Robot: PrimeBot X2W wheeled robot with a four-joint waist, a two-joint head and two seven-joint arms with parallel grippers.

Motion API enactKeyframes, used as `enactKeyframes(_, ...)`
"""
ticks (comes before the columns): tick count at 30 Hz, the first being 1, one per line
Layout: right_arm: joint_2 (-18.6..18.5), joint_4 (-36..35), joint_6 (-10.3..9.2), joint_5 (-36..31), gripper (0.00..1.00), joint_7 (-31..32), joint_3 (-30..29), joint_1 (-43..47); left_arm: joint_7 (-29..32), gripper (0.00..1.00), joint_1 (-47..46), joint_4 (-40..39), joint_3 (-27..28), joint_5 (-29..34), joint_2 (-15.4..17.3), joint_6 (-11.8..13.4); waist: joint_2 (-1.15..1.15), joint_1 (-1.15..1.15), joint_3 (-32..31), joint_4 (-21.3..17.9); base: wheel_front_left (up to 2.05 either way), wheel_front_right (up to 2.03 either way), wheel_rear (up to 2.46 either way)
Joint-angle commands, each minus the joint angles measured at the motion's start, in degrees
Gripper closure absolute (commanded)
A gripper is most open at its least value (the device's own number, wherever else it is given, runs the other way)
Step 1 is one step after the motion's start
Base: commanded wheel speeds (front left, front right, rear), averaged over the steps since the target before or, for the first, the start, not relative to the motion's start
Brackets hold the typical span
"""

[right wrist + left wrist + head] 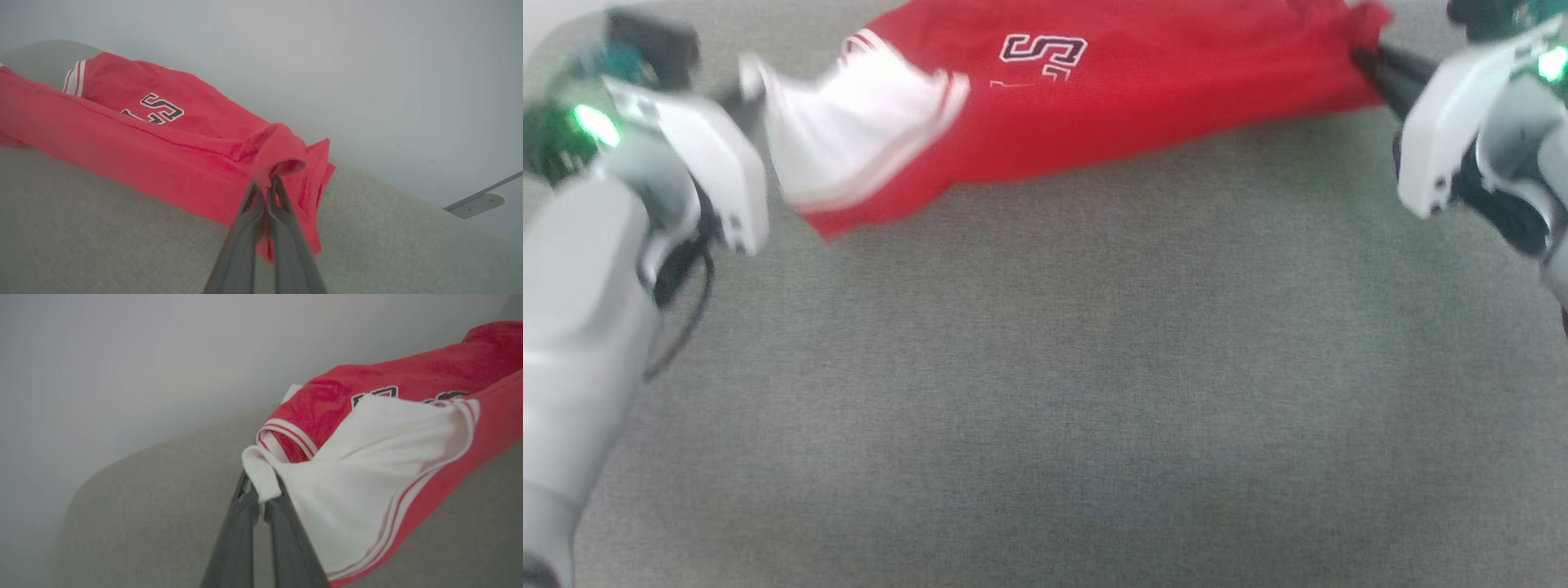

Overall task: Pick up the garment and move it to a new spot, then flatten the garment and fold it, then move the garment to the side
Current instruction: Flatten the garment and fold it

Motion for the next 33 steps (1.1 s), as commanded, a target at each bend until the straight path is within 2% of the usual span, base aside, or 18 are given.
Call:
enactKeyframes(1,-1.10,-1.68,-0.08,1.40,1.00,0.64,0.17,1.92,1.09,1.00,2.43,-1.66,-0.41,-0.95,1.02,-0.04,0.00,0.00,-0.62,0.48,0.00,0.00,0.00)
enactKeyframes(5,-5.60,-7.82,-0.09,4.44,1.00,3.14,0.72,7.57,4.64,1.00,10.63,-8.05,-0.84,-4.32,3.42,0.22,0.00,0.00,-1.62,0.95,0.00,0.00,0.00)
enactKeyframes(8,-8.71,-12.42,-0.09,6.58,1.00,4.69,0.93,12.33,6.81,1.00,16.90,-13.41,-0.44,-6.46,5.81,2.31,0.00,0.00,-2.19,1.08,0.00,0.00,0.00)
enactKeyframes(9,-8.71,-12.42,-0.09,6.58,1.00,4.69,0.93,12.33,6.81,1.00,16.90,-13.41,-0.44,-6.46,5.81,2.31,0.00,0.00,-2.19,1.08,0.00,0.00,0.00)
enactKeyframes(18,-17.09,-22.65,-0.10,11.74,1.00,7.59,-1.24,27.10,11.23,1.00,35.38,-32.21,1.08,-12.25,12.02,12.17,0.00,0.00,-2.76,1.53,0.00,0.00,0.00)
enactKeyframes(23,-19.79,-26.34,-0.10,13.37,1.00,8.11,-3.32,34.22,12.17,1.00,43.94,-41.81,1.47,-13.93,14.48,17.94,0.00,0.00,-2.90,1.59,0.00,0.00,0.00)
enactKeyframes(28,-22.40,-31.10,-0.10,13.89,1.00,10.15,-4.09,40.46,13.47,1.00,50.57,-48.64,1.47,-16.09,16.10,22.35,0.00,0.00,-2.98,1.53,0.00,0.00,0.00)
enactKeyframes(33,-24.49,-34.60,-0.10,14.48,1.00,11.25,-6.65,46.00,15.46,1.00,55.75,-52.91,1.06,-18.10,17.97,25.11,0.00,0.00,-3.49,1.36,0.00,0.00,0.00)
